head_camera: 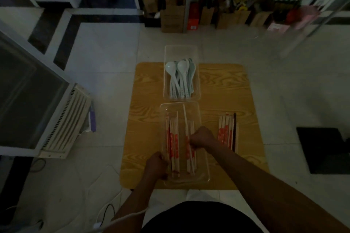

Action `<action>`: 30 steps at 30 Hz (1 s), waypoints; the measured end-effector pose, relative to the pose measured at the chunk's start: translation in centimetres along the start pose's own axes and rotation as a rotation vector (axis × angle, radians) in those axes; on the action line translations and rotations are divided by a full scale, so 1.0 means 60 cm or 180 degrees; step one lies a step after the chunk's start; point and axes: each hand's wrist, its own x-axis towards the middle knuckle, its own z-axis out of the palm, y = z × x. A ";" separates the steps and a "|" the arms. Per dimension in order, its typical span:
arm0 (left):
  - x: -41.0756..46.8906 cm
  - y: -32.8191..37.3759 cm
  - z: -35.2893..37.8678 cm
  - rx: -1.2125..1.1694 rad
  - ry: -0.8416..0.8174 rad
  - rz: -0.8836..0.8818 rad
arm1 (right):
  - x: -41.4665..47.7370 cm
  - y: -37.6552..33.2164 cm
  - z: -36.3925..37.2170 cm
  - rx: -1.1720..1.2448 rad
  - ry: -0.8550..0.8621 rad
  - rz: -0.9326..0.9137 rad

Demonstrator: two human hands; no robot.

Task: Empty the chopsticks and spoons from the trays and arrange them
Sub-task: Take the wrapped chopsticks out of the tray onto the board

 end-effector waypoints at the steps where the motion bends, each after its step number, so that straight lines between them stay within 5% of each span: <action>1: 0.001 0.001 0.000 0.0013 0.0012 -0.0021 | -0.001 0.005 -0.018 0.0202 -0.0034 -0.0046; 5: 0.007 0.002 0.002 0.0030 0.0216 -0.0040 | -0.002 0.048 -0.114 0.0763 0.0264 -0.0006; 12: 0.003 0.005 0.005 0.0098 0.0229 -0.0106 | 0.027 0.228 -0.208 0.0139 0.1164 0.0682; 20: -0.006 0.012 0.008 -0.0122 0.0286 -0.0111 | 0.065 0.321 -0.148 0.0166 0.1209 0.0952; 30: -0.008 0.010 0.009 -0.0222 0.0320 -0.0118 | 0.094 0.284 -0.136 0.0276 0.1367 0.1051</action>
